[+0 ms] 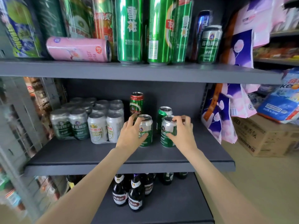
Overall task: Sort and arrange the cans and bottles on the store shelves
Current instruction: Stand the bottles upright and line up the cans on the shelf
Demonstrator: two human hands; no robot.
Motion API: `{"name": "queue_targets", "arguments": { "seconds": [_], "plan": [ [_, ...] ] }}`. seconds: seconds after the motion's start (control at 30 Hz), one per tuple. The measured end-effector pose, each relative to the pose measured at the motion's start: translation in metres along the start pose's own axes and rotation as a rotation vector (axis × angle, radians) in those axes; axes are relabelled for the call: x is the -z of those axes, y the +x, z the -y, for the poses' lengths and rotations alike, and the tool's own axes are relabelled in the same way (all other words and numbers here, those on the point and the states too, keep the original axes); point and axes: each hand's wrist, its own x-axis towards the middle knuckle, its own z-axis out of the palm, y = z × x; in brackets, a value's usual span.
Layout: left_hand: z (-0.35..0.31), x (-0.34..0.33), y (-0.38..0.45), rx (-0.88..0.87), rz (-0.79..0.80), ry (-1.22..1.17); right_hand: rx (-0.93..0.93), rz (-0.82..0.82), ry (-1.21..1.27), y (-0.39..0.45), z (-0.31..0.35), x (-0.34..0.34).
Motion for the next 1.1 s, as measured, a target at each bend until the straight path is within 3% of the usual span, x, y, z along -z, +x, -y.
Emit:
{"name": "queue_targets", "arguments": {
  "seconds": [0.13, 0.23, 0.33, 0.5, 0.63, 0.83, 1.1],
  "plan": [
    [0.033, 0.016, 0.005, 0.035, -0.180, 0.143, 0.159, -0.051, 0.154, 0.019, 0.038, 0.007],
    [0.061, 0.028, 0.005, 0.140, -0.141, 0.248, 0.201, 0.144, 0.196, 0.046, 0.071, -0.005],
    [0.080, 0.028, 0.001, 0.087, -0.068, 0.310, 0.154, 0.274, 0.143, 0.073, 0.094, -0.029],
    [0.087, 0.037, 0.009, 0.080, 0.025, 0.412, 0.051, 0.275, 0.124, 0.128, 0.111, -0.056],
    [0.094, 0.042, 0.008, 0.038, -0.004, 0.396, 0.062, 0.237, 0.117, 0.135, 0.116, -0.066],
    [0.115, 0.044, 0.010, -0.074, -0.002, 0.395, 0.293, 0.212, 0.168, 0.111, 0.122, -0.060],
    [0.104, 0.062, 0.008, 0.043, 0.104, 0.483, 0.469, 0.160, 0.255, 0.072, 0.113, -0.037]
  ]
}}
